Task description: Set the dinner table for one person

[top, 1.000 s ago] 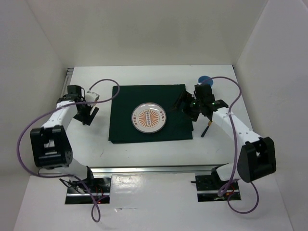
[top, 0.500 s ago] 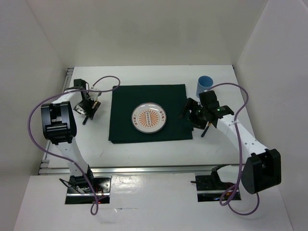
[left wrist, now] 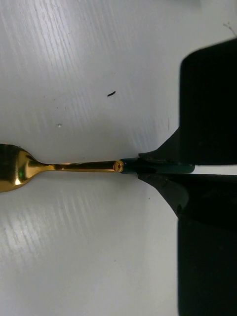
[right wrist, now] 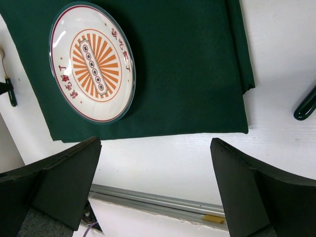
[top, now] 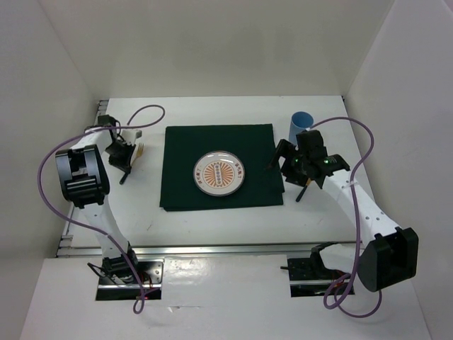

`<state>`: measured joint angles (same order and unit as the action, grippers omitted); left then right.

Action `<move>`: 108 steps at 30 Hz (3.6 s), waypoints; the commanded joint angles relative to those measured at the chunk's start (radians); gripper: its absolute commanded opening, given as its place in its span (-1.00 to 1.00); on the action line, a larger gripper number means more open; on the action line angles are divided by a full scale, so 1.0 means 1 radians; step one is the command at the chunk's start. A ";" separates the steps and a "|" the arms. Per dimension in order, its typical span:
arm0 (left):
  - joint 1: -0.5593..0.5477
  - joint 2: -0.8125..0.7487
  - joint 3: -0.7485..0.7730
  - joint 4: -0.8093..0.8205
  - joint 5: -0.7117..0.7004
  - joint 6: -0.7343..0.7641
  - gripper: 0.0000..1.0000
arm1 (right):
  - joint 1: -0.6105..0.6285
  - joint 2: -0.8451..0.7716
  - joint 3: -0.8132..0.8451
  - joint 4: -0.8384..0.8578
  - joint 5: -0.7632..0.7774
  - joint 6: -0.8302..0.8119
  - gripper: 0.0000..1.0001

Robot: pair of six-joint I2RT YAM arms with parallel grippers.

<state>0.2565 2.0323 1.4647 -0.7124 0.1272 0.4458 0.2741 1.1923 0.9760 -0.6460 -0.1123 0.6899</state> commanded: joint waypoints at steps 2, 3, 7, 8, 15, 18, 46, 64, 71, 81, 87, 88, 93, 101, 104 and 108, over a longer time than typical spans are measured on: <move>0.026 0.016 -0.017 -0.127 0.144 -0.100 -1.00 | -0.006 -0.028 0.015 -0.034 0.028 -0.007 1.00; 0.026 0.003 -0.004 -0.149 0.164 -0.123 -1.00 | -0.006 -0.028 0.015 -0.043 0.028 -0.007 1.00; 0.035 -0.098 0.019 -0.165 0.218 -0.272 -1.00 | -0.006 -0.016 0.004 -0.061 0.037 -0.007 1.00; 0.024 -0.124 0.029 -0.174 0.218 -0.336 -1.00 | -0.006 -0.016 -0.008 -0.061 0.037 -0.007 1.00; -0.144 -0.378 -0.012 -0.115 0.184 -0.621 -1.00 | -0.006 -0.043 -0.039 -0.061 0.046 0.026 1.00; -0.227 -0.420 -0.092 -0.072 0.158 -0.741 -1.00 | -0.006 -0.053 -0.039 -0.061 0.046 0.051 1.00; -0.530 0.019 0.040 -0.140 -0.190 -0.944 -1.00 | -0.015 -0.135 -0.099 -0.158 0.135 0.086 1.00; -0.530 -0.032 0.074 -0.140 -0.143 -0.869 0.84 | -0.209 0.335 -0.039 -0.057 0.214 -0.142 1.00; -0.530 -0.131 0.132 -0.159 -0.162 -0.825 0.84 | -0.309 0.440 -0.016 0.086 0.134 -0.246 1.00; -0.516 -0.348 0.125 -0.082 -0.359 -0.720 0.84 | -0.309 0.484 -0.083 0.120 0.076 -0.225 0.54; -0.450 -0.423 0.106 -0.082 -0.316 -0.697 0.84 | -0.309 0.429 -0.157 0.144 0.054 -0.216 0.01; -0.436 -0.438 0.106 -0.082 -0.316 -0.697 0.84 | -0.309 0.429 -0.167 0.144 0.054 -0.216 -0.32; -0.350 -0.452 0.109 -0.106 -0.282 -0.697 0.86 | -0.319 0.402 -0.177 0.109 0.072 -0.196 -1.00; -0.283 -0.498 0.109 -0.096 -0.238 -0.688 0.86 | -0.319 0.123 -0.062 -0.044 0.177 -0.222 -1.00; -0.273 -0.509 0.100 -0.087 -0.238 -0.679 0.86 | -0.305 0.053 0.041 -0.064 0.134 -0.291 -1.00; -0.273 -0.527 0.068 -0.078 -0.274 -0.638 0.86 | -0.189 0.058 0.185 -0.024 0.045 -0.418 -1.00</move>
<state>-0.0219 1.5375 1.5551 -0.8070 -0.1337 -0.2337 0.0051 1.2617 1.0519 -0.6880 -0.0055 0.3885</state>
